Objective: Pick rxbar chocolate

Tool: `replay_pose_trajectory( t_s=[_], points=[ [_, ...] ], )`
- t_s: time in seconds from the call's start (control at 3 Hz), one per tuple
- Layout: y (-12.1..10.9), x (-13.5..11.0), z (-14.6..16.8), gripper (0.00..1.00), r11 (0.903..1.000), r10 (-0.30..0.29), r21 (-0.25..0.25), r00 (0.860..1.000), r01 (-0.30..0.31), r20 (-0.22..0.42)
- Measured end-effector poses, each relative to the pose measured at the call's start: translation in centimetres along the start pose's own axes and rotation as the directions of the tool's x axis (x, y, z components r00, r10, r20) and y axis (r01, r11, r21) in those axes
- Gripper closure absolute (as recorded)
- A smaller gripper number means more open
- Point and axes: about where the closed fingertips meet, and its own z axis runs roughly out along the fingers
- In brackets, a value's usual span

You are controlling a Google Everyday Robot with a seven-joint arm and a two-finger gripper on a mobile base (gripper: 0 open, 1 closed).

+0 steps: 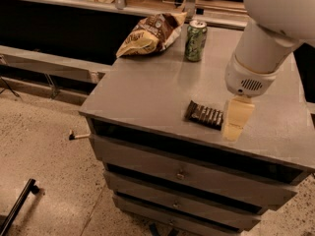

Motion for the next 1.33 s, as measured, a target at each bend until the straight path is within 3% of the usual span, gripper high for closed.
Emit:
replay_pose_trajectory(
  t_s=[0.33, 0.67, 1.0, 1.33],
  points=[
    [0.1, 0.0, 1.6, 0.16, 0.9998, 0.011, -0.017, 1.000, -0.011, -0.011],
    [0.0, 0.4, 3.3, 0.39, 0.9989, 0.027, -0.038, 1.000, -0.027, -0.016],
    [0.1, 0.8, 4.7, 0.37, 0.9975, 0.040, -0.057, 0.999, -0.041, -0.025],
    [0.1, 0.8, 4.1, 0.51, 0.9975, 0.041, -0.057, 0.999, -0.042, -0.026]
  ],
)
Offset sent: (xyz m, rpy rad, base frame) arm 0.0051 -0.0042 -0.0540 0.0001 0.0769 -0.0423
